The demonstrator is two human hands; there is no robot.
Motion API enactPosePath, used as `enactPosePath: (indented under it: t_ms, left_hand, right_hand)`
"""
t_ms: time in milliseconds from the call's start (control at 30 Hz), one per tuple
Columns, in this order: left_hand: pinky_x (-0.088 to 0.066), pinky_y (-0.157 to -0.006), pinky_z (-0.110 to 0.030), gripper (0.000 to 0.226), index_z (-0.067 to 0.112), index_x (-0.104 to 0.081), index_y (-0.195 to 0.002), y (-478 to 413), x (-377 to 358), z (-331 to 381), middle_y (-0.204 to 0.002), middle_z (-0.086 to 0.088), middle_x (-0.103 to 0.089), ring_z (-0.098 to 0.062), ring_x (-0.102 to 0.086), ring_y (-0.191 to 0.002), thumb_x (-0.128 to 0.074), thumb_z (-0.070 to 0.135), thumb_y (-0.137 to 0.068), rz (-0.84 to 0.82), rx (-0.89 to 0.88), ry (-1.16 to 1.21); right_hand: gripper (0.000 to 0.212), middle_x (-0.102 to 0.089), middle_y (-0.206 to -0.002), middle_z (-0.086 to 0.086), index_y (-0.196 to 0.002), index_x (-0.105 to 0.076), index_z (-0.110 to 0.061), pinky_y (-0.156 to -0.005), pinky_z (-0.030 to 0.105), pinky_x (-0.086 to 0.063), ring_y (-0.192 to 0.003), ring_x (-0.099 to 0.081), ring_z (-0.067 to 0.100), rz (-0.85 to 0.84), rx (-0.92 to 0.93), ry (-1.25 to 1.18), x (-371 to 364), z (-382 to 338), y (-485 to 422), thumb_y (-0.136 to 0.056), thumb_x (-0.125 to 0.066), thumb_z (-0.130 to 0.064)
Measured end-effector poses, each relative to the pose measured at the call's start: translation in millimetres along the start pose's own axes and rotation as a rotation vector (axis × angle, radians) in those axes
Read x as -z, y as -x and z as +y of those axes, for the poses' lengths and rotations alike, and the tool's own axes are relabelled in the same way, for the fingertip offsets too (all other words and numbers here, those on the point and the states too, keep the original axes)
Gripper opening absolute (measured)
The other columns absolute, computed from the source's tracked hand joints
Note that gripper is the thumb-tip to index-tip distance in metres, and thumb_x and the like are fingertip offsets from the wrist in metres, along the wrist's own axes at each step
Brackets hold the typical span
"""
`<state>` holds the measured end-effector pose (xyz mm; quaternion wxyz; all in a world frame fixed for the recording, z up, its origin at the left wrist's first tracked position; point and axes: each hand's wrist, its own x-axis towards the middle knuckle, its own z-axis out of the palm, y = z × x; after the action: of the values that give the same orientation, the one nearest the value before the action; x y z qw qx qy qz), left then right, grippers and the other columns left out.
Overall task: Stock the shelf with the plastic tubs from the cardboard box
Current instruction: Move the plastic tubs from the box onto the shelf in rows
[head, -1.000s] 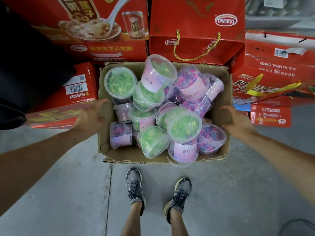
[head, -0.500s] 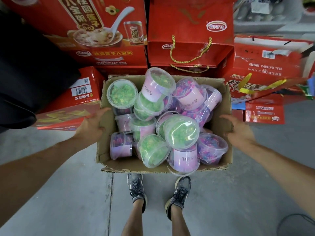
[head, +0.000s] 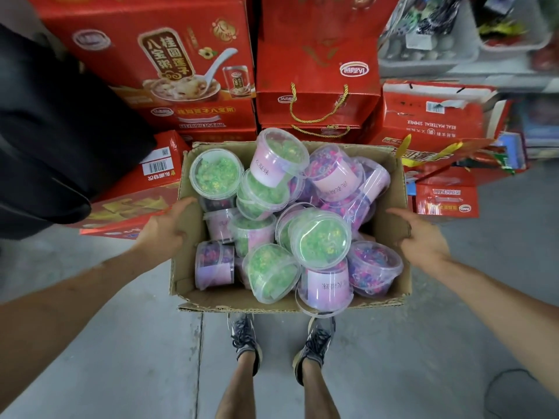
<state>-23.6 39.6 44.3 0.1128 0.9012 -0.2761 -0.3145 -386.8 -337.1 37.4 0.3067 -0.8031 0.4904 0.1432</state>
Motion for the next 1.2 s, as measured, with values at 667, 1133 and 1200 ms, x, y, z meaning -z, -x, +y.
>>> enactPosePath:
  t_ms: [667,1133,1200]
  left_hand:
    - [-0.057,-0.056,-0.037,0.088,0.065,-0.036,-0.138,89.1,170.9,124.6,-0.103,-0.010,-0.067,-0.027,-0.067,-0.063,-0.060,-0.001,-0.084,0.034,-0.209,-0.037]
    - [-0.060,-0.072,-0.041,0.097,0.066,-0.036,-0.140,77.1,216.7,266.2,-0.126,-0.010,-0.067,-0.031,-0.070,-0.077,-0.062,-0.008,-0.083,-0.060,-0.556,-0.042]
    - [-0.056,-0.080,-0.034,0.097,0.065,-0.036,-0.139,77.3,215.0,286.9,-0.130,-0.005,-0.065,-0.025,-0.069,-0.082,-0.063,-0.009,-0.082,-0.053,-0.580,-0.040]
  right_hand:
    - [0.090,-0.064,-0.139,0.001,-0.145,-0.054,-0.044,-0.079,0.030,-0.050,-0.115,-0.064,0.030,0.207,-0.079,-0.150,148.6,-7.3,179.7,-0.075,-0.048,0.011]
    - [0.096,-0.059,-0.147,-0.017,-0.139,-0.047,-0.069,-0.091,0.029,-0.052,-0.118,-0.065,0.016,0.376,-0.161,-0.379,206.3,69.7,263.1,-0.082,-0.067,0.006]
    - [0.095,-0.061,-0.146,-0.013,-0.139,-0.047,-0.068,-0.093,0.033,-0.054,-0.116,-0.067,0.019,0.385,-0.173,-0.404,212.1,83.1,268.0,-0.082,-0.068,0.006]
